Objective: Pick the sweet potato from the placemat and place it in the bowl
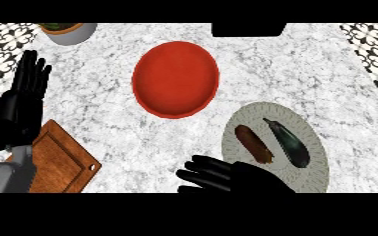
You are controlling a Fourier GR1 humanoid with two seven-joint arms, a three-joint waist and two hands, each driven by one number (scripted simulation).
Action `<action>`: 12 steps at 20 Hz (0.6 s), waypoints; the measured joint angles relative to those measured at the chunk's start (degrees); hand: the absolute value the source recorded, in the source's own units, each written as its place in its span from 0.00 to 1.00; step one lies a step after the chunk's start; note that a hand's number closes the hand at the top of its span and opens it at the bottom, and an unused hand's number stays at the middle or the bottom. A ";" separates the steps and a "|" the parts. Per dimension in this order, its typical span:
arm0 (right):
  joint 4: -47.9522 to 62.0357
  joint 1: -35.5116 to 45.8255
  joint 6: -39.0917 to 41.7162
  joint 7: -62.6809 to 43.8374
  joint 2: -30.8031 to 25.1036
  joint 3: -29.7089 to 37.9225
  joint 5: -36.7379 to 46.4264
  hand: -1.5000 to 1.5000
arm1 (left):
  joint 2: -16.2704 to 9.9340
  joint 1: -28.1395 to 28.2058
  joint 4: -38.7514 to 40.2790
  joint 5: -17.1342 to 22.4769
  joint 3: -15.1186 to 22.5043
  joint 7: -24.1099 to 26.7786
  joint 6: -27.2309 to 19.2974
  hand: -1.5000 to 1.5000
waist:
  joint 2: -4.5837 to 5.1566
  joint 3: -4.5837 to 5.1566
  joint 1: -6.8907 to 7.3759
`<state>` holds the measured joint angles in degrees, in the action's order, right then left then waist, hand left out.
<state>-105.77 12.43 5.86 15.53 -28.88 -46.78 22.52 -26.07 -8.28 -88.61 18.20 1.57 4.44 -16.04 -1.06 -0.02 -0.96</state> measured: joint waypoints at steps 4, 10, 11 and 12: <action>-5.43 -2.14 -4.05 -1.32 -4.14 -4.39 13.33 0.00 | -1.39 -0.76 1.77 1.08 -1.91 0.39 2.07 0.50 | 0.22 0.05 -0.67; -18.72 -3.53 0.99 -15.23 -9.86 -5.62 26.61 0.00 | -1.94 -1.81 2.33 1.40 -2.93 -0.05 3.13 0.50 | 0.28 0.15 -1.05; -20.19 -3.39 2.99 -17.30 -11.34 -5.15 27.93 0.00 | -2.26 -1.81 2.23 1.53 -3.23 -0.12 3.41 0.50 | 0.29 0.17 -0.95; -21.85 -3.48 5.20 -19.69 -12.34 -5.83 29.89 0.00 | -2.25 -1.76 2.31 1.49 -3.25 -0.10 3.51 0.50 | 0.25 0.19 -1.02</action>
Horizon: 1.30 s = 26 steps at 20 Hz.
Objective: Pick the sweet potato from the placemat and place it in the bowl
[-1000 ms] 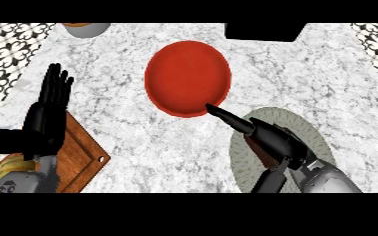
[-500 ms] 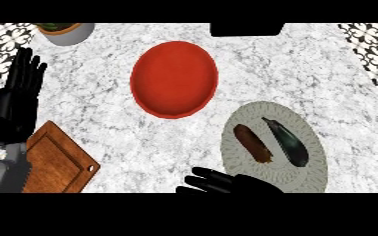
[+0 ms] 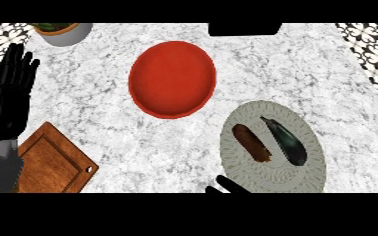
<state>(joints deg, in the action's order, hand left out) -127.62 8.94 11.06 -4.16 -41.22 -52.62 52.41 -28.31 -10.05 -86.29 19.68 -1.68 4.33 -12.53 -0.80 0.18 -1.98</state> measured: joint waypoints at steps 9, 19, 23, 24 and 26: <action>-5.66 4.15 26.59 -15.23 -3.00 -2.59 3.51 0.00 | 0.53 -1.29 0.89 -0.23 -0.20 0.12 1.09 0.50 | 0.39 0.06 1.02; -4.04 6.24 41.67 -20.06 6.65 -0.67 5.54 0.00 | 2.40 -2.92 1.94 -2.20 -1.65 -0.62 2.76 0.50 | 0.72 -0.13 1.85; -1.07 6.54 41.89 -18.29 8.08 0.93 7.15 0.00 | 2.89 -3.08 2.26 -2.50 -2.65 -0.69 4.37 0.50 | 0.76 -0.16 1.99; 0.04 6.56 41.68 -17.89 8.40 0.77 7.83 0.00 | 3.16 -3.45 1.37 -3.00 -2.35 -1.82 3.84 0.50 | 0.77 -0.16 2.02; 3.04 7.74 41.42 -16.33 9.79 2.01 8.29 0.00 | 3.86 -2.76 1.20 -3.73 -2.46 -1.07 4.07 0.50 | 0.79 -0.17 2.12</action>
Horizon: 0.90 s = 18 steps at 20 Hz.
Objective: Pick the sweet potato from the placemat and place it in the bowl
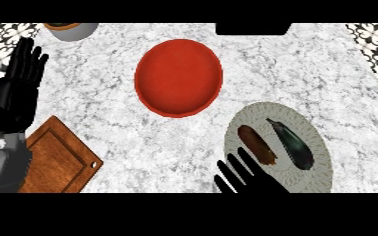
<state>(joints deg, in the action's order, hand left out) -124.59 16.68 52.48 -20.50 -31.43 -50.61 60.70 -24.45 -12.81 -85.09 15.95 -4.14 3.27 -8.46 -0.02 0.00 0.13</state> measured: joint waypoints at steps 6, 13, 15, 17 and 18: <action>8.18 0.09 -6.69 5.97 -1.38 2.56 3.34 0.00 | 0.46 -1.01 1.02 -0.47 -1.58 -0.43 1.25 0.50 | 0.06 -0.01 0.04; 15.56 -0.33 -13.57 13.59 -2.37 5.25 7.28 0.00 | 1.65 -0.91 0.26 -2.19 -2.42 -0.91 1.59 0.50 | 0.04 -0.01 0.00; 17.67 -0.33 -14.70 15.14 -1.01 5.28 8.57 0.00 | 1.69 -0.61 -0.83 -2.14 -2.92 -1.94 1.92 0.50 | 0.03 -0.01 0.04; 17.93 -0.92 -15.81 17.80 -1.87 6.32 9.18 0.00 | 1.71 -0.92 -0.41 -2.43 -3.44 -2.00 2.46 0.50 | 0.03 -0.02 -0.04; 19.15 -0.98 -16.87 18.91 -1.65 6.43 9.72 0.00 | 1.82 -0.08 -0.55 -2.33 -3.78 -1.47 3.01 0.50 | 0.02 -0.01 0.01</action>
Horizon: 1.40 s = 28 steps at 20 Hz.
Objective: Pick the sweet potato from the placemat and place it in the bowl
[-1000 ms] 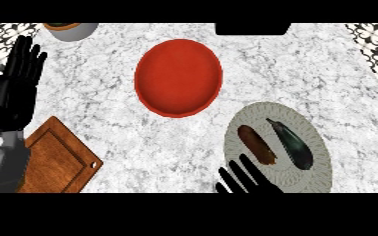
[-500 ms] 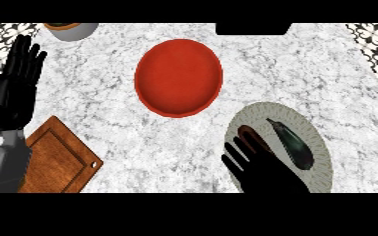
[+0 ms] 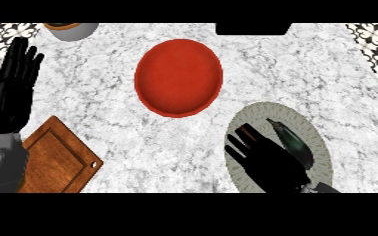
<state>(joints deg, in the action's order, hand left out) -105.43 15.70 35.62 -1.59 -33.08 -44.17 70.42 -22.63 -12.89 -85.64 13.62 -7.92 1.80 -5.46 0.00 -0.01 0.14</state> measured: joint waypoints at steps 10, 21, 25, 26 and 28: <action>6.93 -1.40 -2.79 4.89 4.43 1.22 7.33 0.00 | 1.66 -0.84 2.24 -1.53 -1.72 1.35 1.94 0.50 | 0.00 0.01 -0.08; 16.88 -1.84 -7.62 8.98 8.65 5.23 14.09 0.00 | 2.55 -1.06 1.52 -2.77 -3.36 0.79 3.10 0.50 | 0.00 0.01 -0.06; 19.32 -1.50 -8.62 9.24 10.42 7.28 16.01 0.00 | 2.62 -1.79 1.12 -2.93 -3.66 -0.56 3.48 0.50 | 0.00 0.01 -0.07; 20.49 -1.67 -9.79 9.72 10.49 7.87 16.41 0.00 | 2.81 -1.41 0.54 -3.01 -3.65 -0.93 3.49 0.50 | -0.01 0.01 -0.05; 23.61 -0.89 -11.87 10.70 10.85 9.01 17.46 1.00 | 3.05 -1.08 -0.19 -3.28 -3.75 -1.24 3.45 0.50 | -0.06 0.03 0.02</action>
<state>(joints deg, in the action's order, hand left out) -81.82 14.82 23.75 9.12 -22.23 -35.16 87.88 -19.58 -13.97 -85.83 10.34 -11.67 0.56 -2.01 -0.06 0.01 0.17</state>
